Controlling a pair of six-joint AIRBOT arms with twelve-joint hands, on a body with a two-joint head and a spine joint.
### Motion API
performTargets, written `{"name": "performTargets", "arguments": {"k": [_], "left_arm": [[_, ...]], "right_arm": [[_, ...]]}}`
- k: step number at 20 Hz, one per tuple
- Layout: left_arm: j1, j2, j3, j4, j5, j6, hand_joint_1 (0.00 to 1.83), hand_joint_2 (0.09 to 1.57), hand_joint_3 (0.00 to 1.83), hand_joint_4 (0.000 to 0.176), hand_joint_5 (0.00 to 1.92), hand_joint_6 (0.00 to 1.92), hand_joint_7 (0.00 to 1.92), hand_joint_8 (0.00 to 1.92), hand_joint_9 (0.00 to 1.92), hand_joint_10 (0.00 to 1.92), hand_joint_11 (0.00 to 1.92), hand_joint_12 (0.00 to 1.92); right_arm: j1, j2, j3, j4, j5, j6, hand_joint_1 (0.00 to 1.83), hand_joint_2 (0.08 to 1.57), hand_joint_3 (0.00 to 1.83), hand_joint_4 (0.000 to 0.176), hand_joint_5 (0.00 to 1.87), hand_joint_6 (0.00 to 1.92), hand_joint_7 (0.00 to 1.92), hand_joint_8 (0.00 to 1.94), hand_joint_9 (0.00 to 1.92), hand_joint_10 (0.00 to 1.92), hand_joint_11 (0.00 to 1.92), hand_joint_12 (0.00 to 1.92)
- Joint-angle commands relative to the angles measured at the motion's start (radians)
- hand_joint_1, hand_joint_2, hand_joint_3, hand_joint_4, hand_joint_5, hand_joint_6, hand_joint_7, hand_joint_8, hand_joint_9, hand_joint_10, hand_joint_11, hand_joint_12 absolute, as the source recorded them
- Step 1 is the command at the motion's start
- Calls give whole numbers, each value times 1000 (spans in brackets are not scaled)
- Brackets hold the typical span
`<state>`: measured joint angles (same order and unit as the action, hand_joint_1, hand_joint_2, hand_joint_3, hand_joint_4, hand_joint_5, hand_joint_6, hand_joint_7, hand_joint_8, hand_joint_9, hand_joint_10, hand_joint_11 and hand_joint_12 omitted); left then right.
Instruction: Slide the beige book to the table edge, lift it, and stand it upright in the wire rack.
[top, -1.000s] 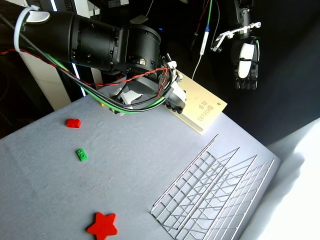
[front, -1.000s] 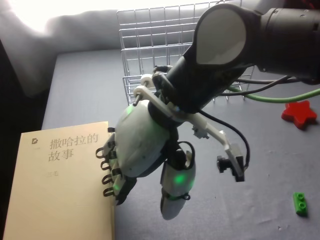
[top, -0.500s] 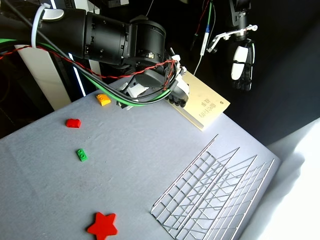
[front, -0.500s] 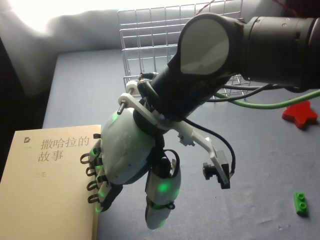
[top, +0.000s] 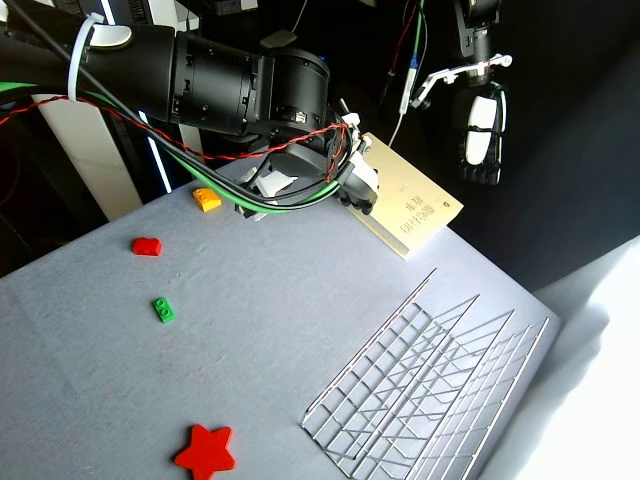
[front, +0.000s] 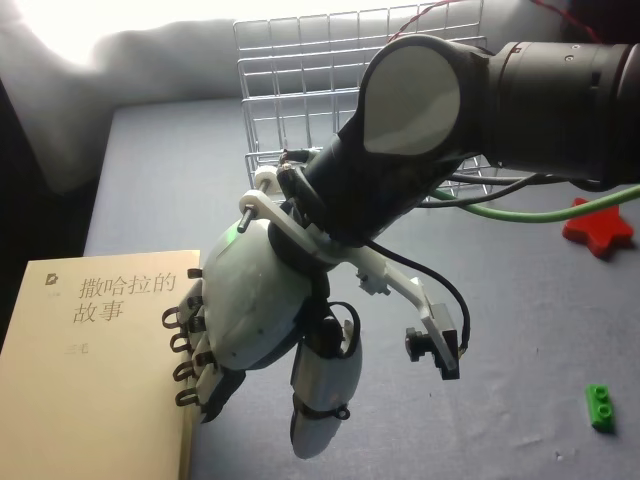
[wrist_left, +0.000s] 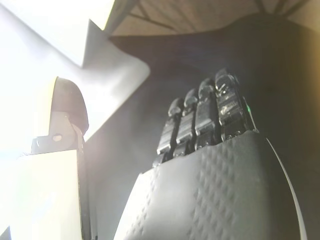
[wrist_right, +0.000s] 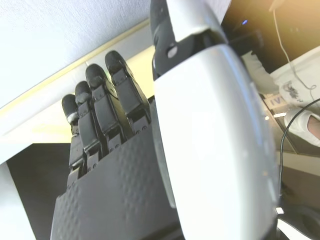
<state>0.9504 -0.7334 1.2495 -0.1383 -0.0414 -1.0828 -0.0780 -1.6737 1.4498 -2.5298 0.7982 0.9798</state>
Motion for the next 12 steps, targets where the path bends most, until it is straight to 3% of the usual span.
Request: {"name": "performTargets", "arguments": {"k": [1,6,12], "left_arm": [[-7,-2,17,-5,-60,-10,1057,1055,12,0,54,13,0,0,0,0,6,3],[-3,-27,35,-5,-128,-39,1027,1052,6,0,34,0,0,0,0,0,22,13],[0,-34,40,1,-149,-27,1033,1038,0,0,18,0,0,0,0,0,3,7]], "right_arm": [[-2,2,7,23,-35,-3,184,1154,5,0,203,1,203,1,201,1,0,501],[-9,7,27,14,-38,-7,218,1140,0,0,236,4,240,5,230,5,0,594],[-20,-4,40,2,-78,-37,182,1148,2,0,234,5,236,6,223,5,0,557]]}}
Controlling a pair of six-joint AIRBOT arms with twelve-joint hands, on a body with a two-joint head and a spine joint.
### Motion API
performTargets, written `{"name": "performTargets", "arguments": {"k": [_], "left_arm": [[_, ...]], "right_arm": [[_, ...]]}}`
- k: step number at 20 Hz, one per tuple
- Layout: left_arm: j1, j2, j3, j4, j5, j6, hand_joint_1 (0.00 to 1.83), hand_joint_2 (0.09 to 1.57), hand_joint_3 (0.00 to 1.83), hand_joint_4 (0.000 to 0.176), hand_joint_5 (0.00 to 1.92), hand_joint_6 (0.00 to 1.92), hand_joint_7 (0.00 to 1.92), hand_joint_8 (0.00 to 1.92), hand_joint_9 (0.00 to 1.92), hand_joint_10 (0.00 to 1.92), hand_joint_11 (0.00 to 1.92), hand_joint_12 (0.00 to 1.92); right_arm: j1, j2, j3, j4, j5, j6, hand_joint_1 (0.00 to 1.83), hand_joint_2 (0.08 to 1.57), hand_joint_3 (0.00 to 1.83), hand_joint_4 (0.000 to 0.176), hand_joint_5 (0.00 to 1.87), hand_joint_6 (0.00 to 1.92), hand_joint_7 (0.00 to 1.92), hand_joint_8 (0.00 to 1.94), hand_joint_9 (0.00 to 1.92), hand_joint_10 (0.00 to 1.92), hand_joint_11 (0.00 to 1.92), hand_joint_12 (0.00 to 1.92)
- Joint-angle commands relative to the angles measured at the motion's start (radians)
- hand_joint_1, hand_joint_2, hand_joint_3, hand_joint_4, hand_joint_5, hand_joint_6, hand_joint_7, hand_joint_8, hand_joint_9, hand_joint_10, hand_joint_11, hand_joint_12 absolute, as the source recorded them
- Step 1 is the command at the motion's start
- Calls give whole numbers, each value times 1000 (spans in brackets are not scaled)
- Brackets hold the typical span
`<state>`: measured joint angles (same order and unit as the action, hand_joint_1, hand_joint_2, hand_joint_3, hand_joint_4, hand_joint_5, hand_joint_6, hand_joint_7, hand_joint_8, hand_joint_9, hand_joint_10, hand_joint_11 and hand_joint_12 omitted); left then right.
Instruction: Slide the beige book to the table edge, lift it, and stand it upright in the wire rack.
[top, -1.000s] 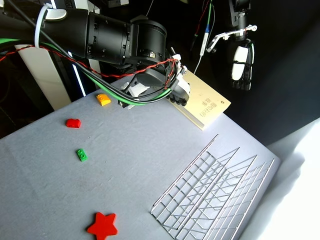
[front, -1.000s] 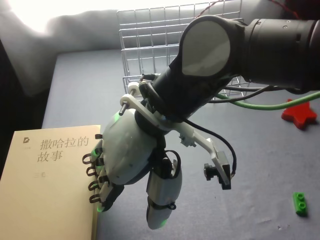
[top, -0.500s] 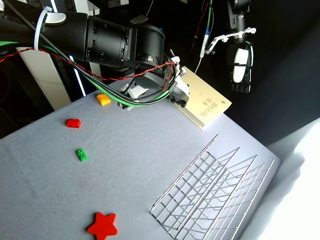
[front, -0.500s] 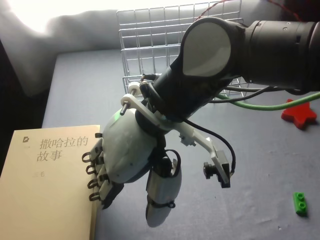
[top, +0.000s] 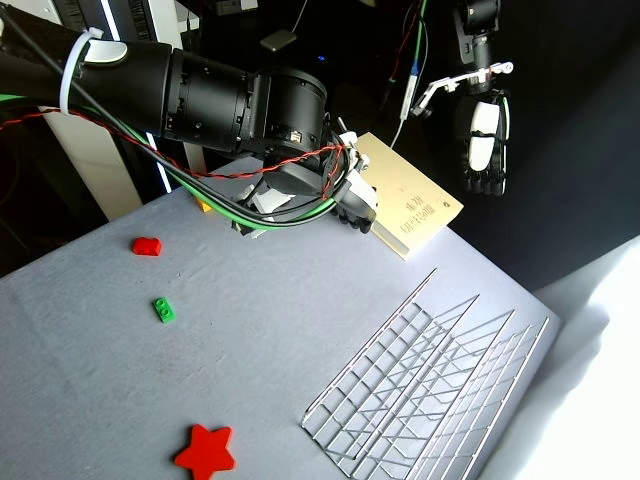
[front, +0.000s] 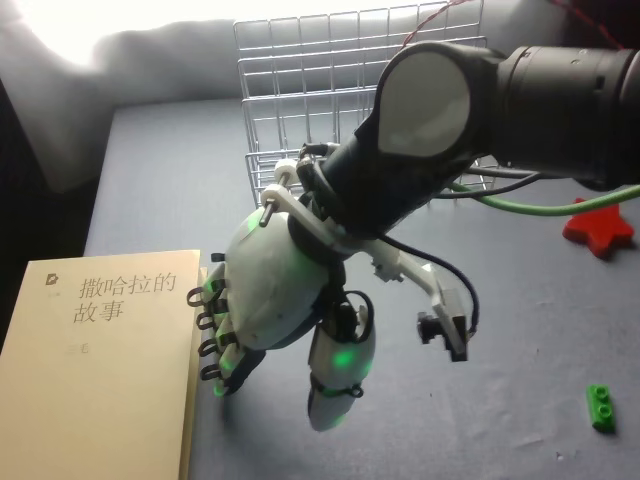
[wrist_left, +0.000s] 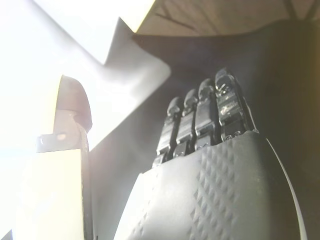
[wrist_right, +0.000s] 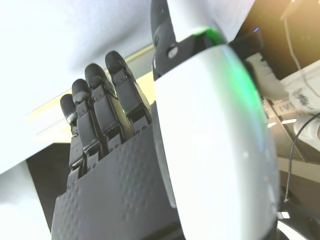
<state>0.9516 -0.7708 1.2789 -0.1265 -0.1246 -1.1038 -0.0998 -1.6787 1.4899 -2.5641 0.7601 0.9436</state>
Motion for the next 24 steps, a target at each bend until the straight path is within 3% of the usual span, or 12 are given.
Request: {"name": "performTargets", "arguments": {"k": [1,7,12,14,18,21,24], "left_arm": [[-1,1,13,-11,-67,-3,1032,1039,0,0,17,0,0,0,0,0,3,8],[-1,-9,26,-11,-75,6,1004,1062,7,0,33,11,0,0,0,0,3,13],[-2,-11,29,-11,-80,6,1004,1051,1,0,21,2,0,0,0,0,0,2],[-2,-11,28,-11,-81,9,1005,1059,4,0,27,4,0,0,0,0,0,0],[-2,-11,24,-11,-81,9,1009,1049,0,0,34,5,0,0,0,0,15,7],[-2,-8,23,-11,-90,9,1040,1025,0,0,48,9,0,0,12,4,23,13],[0,-7,22,-11,-88,9,1039,1034,0,0,35,1,0,0,13,3,21,15]], "right_arm": [[1,-6,3,36,-47,-4,178,1148,2,0,237,6,238,6,224,5,0,559],[5,-43,27,36,-54,-13,233,1141,0,0,229,1,233,2,215,1,0,507],[9,-64,27,36,-58,-15,225,1139,0,0,254,5,262,6,255,9,0,599],[10,-70,26,36,-59,-10,221,1142,1,0,244,0,238,4,218,4,0,519],[10,-73,24,36,-53,7,222,1138,0,0,252,0,248,1,232,3,0,608],[5,-32,-8,33,-43,19,208,1144,1,0,248,0,247,1,228,1,0,608],[11,69,-75,-18,-19,66,229,1144,1,0,224,1,229,1,214,3,0,547]]}}
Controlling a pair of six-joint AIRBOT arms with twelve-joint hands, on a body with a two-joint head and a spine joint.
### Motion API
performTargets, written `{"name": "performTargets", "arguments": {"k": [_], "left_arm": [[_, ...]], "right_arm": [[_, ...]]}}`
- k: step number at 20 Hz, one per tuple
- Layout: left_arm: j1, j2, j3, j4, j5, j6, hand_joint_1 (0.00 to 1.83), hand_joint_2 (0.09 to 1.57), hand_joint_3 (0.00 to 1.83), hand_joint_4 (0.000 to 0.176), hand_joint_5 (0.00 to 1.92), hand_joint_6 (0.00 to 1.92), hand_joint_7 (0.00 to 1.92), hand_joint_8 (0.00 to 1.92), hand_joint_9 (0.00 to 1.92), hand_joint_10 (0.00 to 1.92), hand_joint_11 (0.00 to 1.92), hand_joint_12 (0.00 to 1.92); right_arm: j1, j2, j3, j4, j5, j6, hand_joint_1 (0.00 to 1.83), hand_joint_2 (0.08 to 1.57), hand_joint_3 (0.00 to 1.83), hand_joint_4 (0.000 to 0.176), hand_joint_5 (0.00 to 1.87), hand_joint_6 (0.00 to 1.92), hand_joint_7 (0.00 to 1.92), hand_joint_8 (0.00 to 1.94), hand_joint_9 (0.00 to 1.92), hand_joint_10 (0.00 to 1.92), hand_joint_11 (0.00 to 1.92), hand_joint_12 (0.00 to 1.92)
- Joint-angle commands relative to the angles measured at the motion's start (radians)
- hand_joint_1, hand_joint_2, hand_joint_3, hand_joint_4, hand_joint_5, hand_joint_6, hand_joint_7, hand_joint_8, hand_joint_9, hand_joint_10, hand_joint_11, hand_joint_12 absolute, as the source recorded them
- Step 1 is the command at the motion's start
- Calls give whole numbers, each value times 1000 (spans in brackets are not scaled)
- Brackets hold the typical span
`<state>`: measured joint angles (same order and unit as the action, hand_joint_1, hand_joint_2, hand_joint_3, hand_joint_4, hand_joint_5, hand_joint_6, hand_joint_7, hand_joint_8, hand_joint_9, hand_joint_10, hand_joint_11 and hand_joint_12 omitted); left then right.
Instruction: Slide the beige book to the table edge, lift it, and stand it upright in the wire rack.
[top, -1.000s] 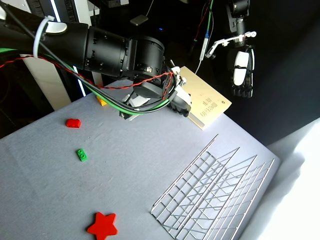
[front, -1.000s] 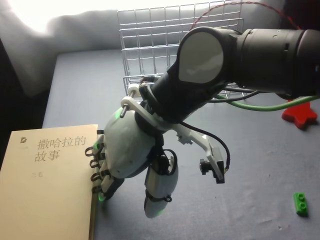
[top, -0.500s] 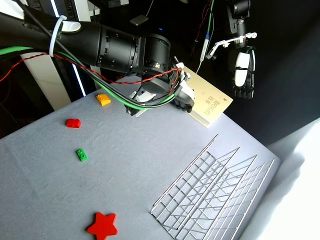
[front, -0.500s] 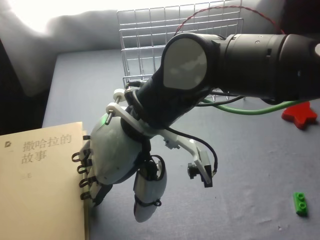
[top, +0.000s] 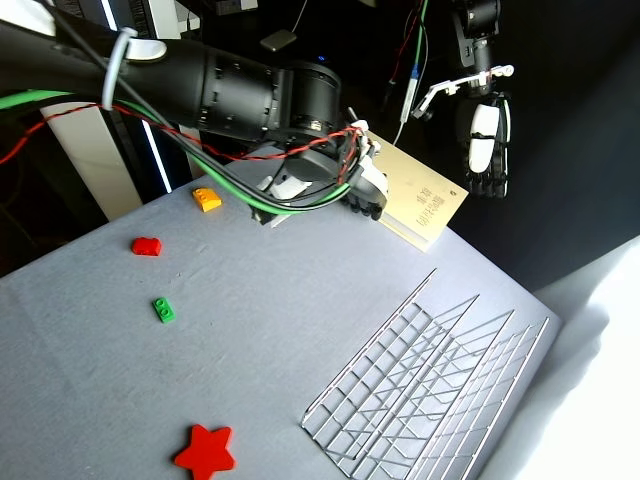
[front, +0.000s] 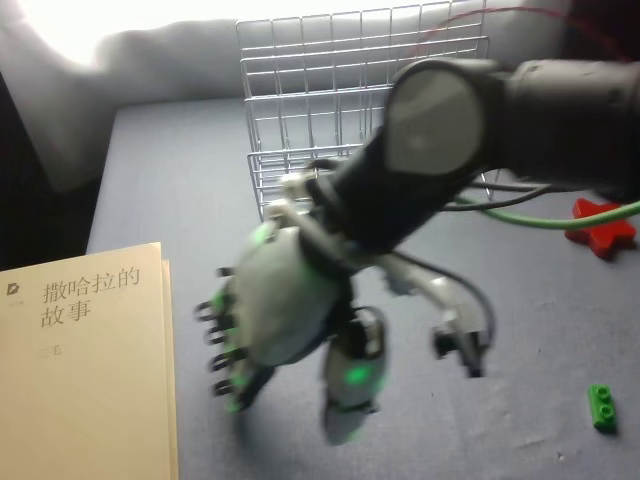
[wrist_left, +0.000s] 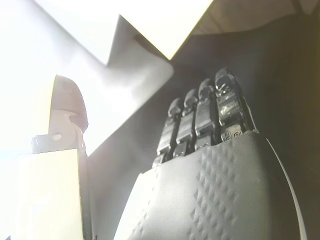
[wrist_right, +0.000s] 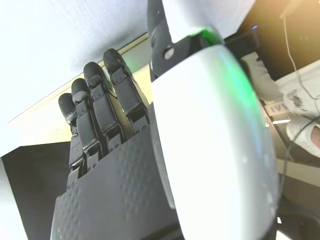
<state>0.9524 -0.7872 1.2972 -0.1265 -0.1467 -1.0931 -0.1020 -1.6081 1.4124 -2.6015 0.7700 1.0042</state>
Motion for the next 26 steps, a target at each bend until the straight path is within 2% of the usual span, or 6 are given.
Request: {"name": "performTargets", "arguments": {"k": [1,8,10,15,18,26], "left_arm": [[-1,9,2,-11,-60,-1,1039,1034,0,0,35,1,0,0,13,3,21,15],[12,8,-8,-11,2,-7,979,1048,1,0,36,4,0,0,10,4,19,18],[20,8,-16,-11,9,-7,987,1052,3,0,16,0,0,0,1,0,11,16],[27,9,-48,-11,9,15,983,1058,5,0,29,5,0,0,0,0,15,23],[30,8,-53,26,15,21,1004,1052,1,0,47,7,0,0,6,1,19,33],[48,0,-59,47,27,21,1027,1040,0,0,32,3,0,0,9,1,11,59]], "right_arm": [[16,29,-11,19,-17,9,229,1144,1,0,224,1,229,1,214,3,0,547],[39,247,-84,29,29,-12,194,1145,1,0,255,4,260,5,252,9,0,654],[52,301,-100,32,32,-7,207,1146,0,0,246,2,240,3,226,4,0,606],[98,383,-105,66,68,14,215,1148,1,0,271,8,261,8,232,6,0,591],[119,406,-105,73,72,122,204,1149,0,0,240,0,229,1,207,1,0,553],[85,460,-153,82,-79,435,223,1146,0,0,257,2,274,3,263,4,0,634]]}}
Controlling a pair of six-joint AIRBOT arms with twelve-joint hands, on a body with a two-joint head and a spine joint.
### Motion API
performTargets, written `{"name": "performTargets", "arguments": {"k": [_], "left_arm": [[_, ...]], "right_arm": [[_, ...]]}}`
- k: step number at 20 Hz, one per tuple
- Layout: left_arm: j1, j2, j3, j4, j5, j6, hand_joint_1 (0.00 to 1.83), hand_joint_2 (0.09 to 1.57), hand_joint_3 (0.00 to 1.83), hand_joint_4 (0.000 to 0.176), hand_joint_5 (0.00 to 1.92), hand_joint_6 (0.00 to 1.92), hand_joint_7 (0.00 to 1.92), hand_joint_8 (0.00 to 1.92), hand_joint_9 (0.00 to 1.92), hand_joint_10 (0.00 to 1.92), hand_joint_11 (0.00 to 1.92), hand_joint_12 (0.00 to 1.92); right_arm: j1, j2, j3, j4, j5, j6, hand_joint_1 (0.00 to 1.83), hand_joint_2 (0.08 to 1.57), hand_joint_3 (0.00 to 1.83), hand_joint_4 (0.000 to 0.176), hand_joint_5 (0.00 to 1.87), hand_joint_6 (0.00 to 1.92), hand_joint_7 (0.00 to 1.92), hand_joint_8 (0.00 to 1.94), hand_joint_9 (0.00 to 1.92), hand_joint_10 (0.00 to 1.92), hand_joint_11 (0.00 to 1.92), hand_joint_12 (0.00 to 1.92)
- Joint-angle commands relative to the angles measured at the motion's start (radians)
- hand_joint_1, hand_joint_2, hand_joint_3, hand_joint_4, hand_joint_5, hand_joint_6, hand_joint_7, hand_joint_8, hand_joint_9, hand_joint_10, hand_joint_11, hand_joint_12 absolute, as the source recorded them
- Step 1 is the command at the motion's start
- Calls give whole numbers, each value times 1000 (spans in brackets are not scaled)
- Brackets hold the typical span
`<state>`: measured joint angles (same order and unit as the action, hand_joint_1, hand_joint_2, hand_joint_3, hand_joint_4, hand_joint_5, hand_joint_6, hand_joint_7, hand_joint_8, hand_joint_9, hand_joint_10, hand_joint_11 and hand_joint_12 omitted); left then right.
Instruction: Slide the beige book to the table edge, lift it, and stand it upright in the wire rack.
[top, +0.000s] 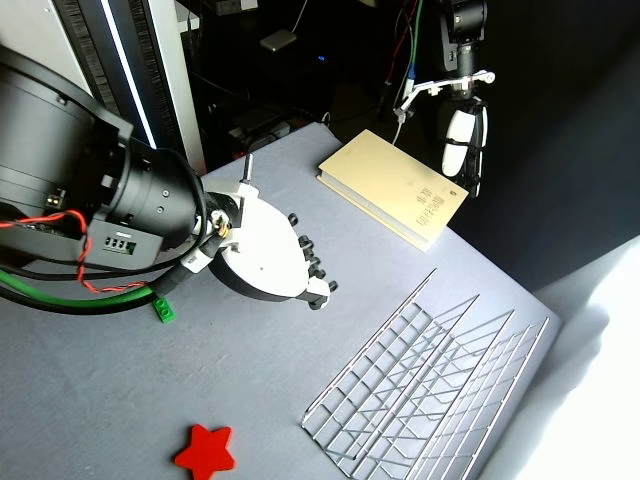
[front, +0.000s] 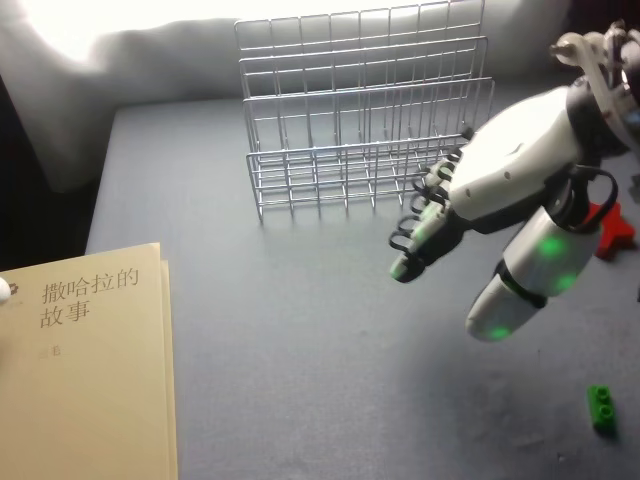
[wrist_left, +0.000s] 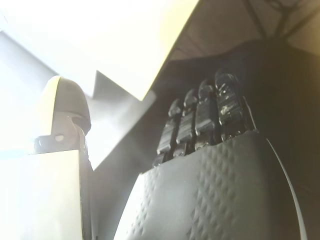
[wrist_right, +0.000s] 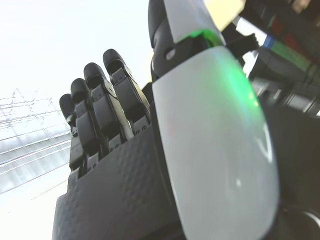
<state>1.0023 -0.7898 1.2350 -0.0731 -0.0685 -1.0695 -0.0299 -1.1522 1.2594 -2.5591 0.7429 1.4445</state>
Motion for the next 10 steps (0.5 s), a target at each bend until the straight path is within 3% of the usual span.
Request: {"name": "performTargets", "arguments": {"k": [1,5,10], "left_arm": [[-2,-3,6,-6,-50,-2,1030,1033,0,0,40,0,1,0,17,0,1,111],[-3,-31,20,-6,-54,-2,1010,1034,3,0,42,1,18,1,30,3,0,164],[-9,-62,49,-6,-56,-4,1037,1036,0,0,39,8,20,7,24,8,8,71]], "right_arm": [[8,15,-4,40,-58,24,230,1144,0,0,279,7,291,6,276,7,0,664],[-3,60,-22,39,-66,101,238,1141,0,0,257,2,277,1,276,3,0,668],[-4,107,-35,39,-65,211,224,1146,0,0,252,2,273,3,274,8,0,662]]}}
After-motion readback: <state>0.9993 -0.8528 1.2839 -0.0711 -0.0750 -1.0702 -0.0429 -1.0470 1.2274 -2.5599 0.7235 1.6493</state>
